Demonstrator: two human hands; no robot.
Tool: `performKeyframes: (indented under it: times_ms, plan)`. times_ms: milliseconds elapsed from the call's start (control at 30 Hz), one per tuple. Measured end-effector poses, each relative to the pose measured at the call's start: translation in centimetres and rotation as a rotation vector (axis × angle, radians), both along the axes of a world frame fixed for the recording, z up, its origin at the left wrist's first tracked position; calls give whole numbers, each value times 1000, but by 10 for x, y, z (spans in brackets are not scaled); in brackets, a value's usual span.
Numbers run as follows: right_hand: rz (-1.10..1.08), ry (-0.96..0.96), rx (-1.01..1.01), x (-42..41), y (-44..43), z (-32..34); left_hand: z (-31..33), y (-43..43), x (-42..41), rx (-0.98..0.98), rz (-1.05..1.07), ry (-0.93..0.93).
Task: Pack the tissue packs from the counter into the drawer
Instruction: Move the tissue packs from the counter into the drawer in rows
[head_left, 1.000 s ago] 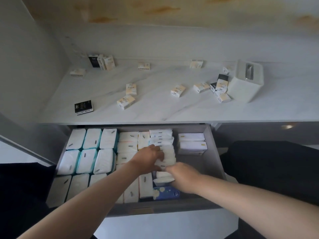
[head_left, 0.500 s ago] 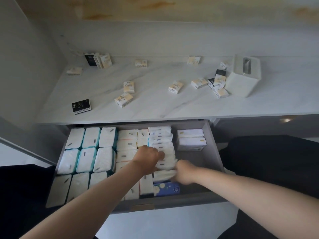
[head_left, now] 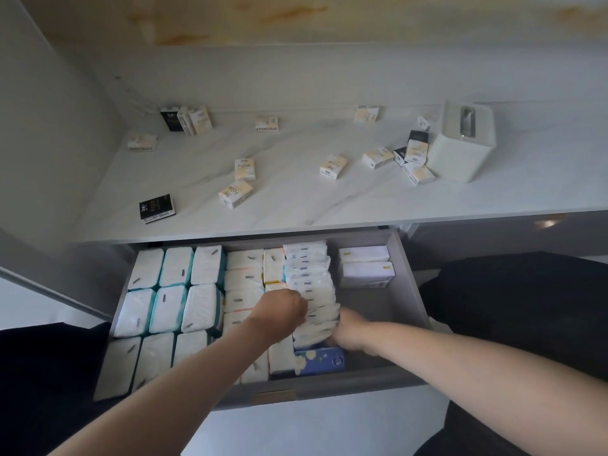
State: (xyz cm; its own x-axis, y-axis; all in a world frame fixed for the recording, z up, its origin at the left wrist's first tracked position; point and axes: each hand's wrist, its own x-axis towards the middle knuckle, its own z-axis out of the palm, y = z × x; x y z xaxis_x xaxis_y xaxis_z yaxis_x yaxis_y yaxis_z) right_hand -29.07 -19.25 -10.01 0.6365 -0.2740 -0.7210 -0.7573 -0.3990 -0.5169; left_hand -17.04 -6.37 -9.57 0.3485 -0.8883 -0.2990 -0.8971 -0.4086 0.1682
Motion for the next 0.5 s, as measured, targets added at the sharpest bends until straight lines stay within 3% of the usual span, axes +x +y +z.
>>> performKeyframes:
  times_ms: [200, 367, 500]
  plan:
    - [-11, -49, 116, -2, 3, -1, 2, 8, 2, -52, -41, 123]
    - [-14, 48, 193, 3, -3, -4, 2, 13, -3, -201, -45, 0]
    - [-234, 42, 28, 11, -16, 11, -11, 10, -9, 65, -114, -75]
